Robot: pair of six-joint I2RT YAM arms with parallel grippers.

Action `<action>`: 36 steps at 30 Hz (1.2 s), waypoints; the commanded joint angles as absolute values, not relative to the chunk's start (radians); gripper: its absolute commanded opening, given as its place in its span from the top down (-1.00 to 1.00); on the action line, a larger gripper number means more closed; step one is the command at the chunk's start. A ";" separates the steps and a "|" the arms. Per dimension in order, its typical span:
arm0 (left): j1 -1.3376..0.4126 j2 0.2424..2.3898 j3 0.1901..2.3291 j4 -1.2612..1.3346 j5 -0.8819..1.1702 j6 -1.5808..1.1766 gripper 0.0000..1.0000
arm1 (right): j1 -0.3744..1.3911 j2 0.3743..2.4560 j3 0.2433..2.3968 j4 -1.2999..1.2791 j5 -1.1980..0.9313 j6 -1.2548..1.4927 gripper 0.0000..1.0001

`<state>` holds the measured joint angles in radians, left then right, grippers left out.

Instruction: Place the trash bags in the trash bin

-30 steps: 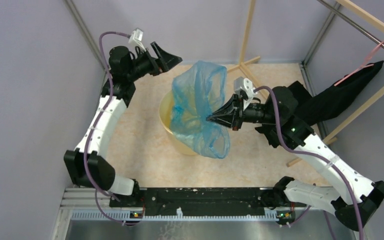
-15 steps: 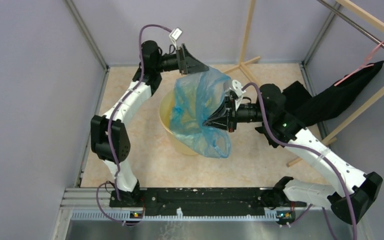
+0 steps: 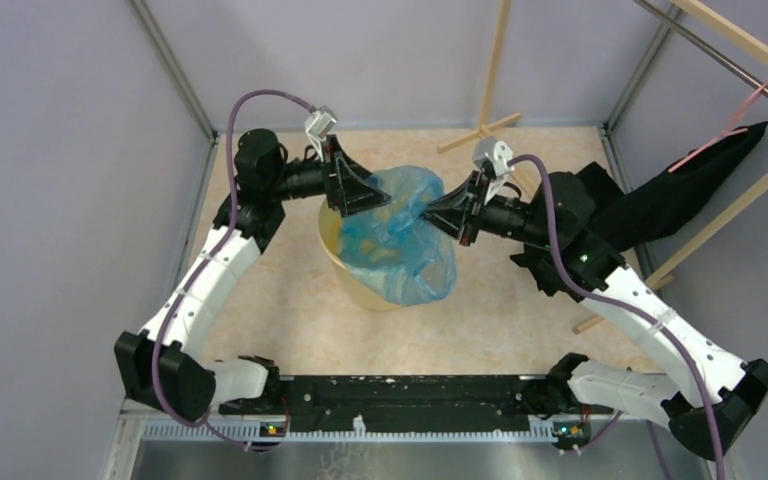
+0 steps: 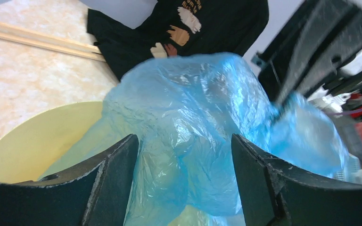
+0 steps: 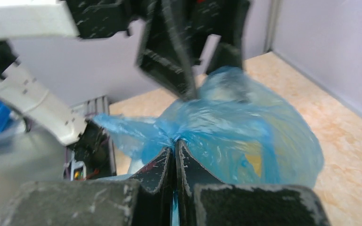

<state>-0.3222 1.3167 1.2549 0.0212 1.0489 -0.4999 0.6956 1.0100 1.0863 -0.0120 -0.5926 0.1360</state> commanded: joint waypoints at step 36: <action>-0.307 0.902 1.032 -0.089 0.403 -0.303 -0.97 | 0.814 1.340 1.289 -0.079 0.131 0.213 1.00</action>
<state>-0.3099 0.9684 1.0386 -0.1524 0.4515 -0.2562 0.8009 1.3247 1.1824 -0.0235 -0.0338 0.2207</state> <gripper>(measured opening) 0.983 0.003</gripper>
